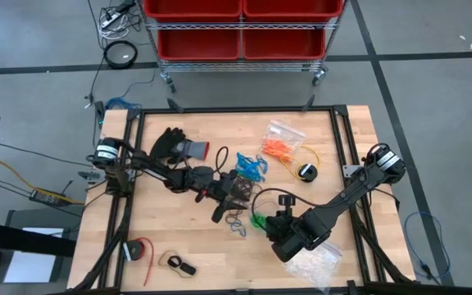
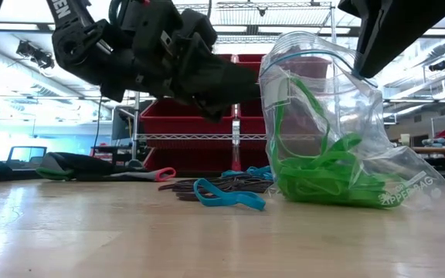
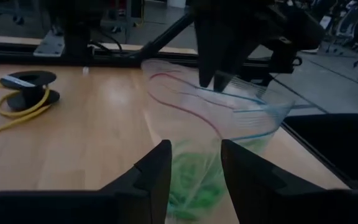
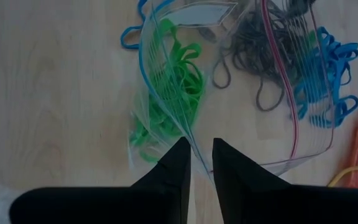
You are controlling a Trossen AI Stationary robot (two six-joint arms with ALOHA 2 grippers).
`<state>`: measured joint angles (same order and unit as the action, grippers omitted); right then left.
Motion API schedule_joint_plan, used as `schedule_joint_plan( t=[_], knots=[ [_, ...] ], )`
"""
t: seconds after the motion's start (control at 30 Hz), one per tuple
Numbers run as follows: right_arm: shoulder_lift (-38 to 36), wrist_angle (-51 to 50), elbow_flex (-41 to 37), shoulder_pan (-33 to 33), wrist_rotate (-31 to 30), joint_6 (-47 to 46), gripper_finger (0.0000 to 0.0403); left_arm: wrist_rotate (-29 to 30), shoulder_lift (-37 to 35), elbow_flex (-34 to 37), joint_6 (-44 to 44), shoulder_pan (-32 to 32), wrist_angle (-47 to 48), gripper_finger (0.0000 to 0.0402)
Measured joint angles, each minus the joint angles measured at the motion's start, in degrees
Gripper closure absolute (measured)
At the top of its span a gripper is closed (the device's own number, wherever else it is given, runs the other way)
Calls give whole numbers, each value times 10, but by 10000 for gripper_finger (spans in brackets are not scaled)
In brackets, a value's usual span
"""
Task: Sort rubber bands
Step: Close the transparent zip bag
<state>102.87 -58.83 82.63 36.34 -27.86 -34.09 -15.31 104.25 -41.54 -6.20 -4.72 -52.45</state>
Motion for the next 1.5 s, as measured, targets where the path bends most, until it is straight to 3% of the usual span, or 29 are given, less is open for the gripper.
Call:
schedule_joint_plan(
  t=[0.2, 0.5, 0.7, 0.9, 1.27, 1.5],
  knots=[
    [0, 4, 0, -1, -2, 0, 350, 37, 0, 0, 44, -20, -5, 224],
    [0, 12, 0, -1, -15, 0, 353, 30, 0, 0, 38, -21, -4, 151],
    [0, 18, 0, -1, -17, 1, 355, 26, 4, -10, 26, -23, -1, 145],
    [0, 20, 0, -1, -17, 1, 357, 27, 36, -39, 25, -24, 34, 187],
    [0, 21, 0, -1, -17, 2, 360, 41, 49, -48, 28, -24, 12, 337],
    [0, 22, 0, -1, -17, 2, 362, 16, 49, -48, 29, -24, 13, 394]
  ],
)
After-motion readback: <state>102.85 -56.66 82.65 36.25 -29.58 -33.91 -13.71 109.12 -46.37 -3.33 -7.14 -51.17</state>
